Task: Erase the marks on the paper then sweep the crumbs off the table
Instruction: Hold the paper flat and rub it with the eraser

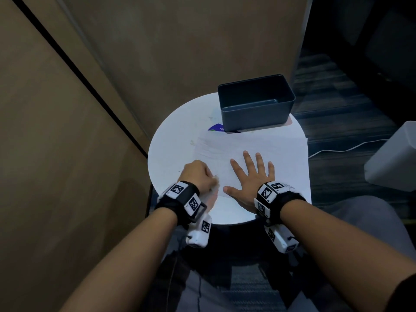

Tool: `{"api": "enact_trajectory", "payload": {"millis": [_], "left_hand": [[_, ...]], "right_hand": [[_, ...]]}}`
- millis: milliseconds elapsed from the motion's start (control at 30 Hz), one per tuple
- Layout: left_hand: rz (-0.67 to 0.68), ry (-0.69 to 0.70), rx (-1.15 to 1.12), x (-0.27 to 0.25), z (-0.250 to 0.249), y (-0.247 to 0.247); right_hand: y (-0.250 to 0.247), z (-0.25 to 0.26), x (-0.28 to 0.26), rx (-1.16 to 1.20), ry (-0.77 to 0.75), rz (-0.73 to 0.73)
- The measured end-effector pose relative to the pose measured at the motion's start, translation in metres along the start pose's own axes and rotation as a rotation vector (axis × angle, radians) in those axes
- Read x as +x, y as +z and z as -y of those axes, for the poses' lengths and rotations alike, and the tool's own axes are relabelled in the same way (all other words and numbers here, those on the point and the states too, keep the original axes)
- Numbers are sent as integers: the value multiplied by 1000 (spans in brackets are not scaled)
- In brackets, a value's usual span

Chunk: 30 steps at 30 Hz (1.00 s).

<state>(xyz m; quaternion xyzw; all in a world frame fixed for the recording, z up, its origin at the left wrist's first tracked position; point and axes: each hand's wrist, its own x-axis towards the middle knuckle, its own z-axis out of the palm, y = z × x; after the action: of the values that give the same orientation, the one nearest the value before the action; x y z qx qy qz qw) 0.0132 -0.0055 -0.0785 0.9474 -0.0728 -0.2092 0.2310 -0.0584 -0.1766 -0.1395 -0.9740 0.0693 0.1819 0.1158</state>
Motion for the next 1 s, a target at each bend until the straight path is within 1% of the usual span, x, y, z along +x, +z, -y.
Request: {"api": "enact_trajectory", "payload": {"millis": [100,167,200,267,367,433,500,567,633,700,733,800,900,967,1000], "left_hand": [[-23,-80,36,6,18,-6],[-96,-143,114,12,27,-21],[-130,-151,179,12,27,-28],[-164,-107,227,10,21,-31],[-94,-14,76,1,3,-15],[-50,3,41,-6,1,-3],[-70,-34,58,-8,14,-1],[-118,-105,84,-4,29,-11],[-152,-156,190,3,34,-25],[-168,-130,231,5,28,-29],[-153,-96,195,3,21,-26],[-80,-51,103,-4,12,-12],[-15,-88,59,-8,21,-4],[-50,-146,90,-1,32,-15],[-82,-169,147,3,34,-22]], "right_hand": [[0,0,-1,3,-12,-7],[0,-1,-1,2,-8,-22],[1,-2,-2,4,-3,-26],[3,-3,-3,6,4,-29],[1,-2,-2,8,1,-24],[1,-1,-1,10,1,-20],[2,1,-1,11,-4,-23],[3,1,0,11,-16,-37],[5,-1,-1,17,-11,-40],[6,-2,-2,11,-6,-32],[5,-3,-2,9,-5,-34],[3,-4,-1,9,-6,-31],[1,0,1,13,-16,-21],[3,0,1,16,-21,-24],[3,-2,0,17,-16,-29]]}}
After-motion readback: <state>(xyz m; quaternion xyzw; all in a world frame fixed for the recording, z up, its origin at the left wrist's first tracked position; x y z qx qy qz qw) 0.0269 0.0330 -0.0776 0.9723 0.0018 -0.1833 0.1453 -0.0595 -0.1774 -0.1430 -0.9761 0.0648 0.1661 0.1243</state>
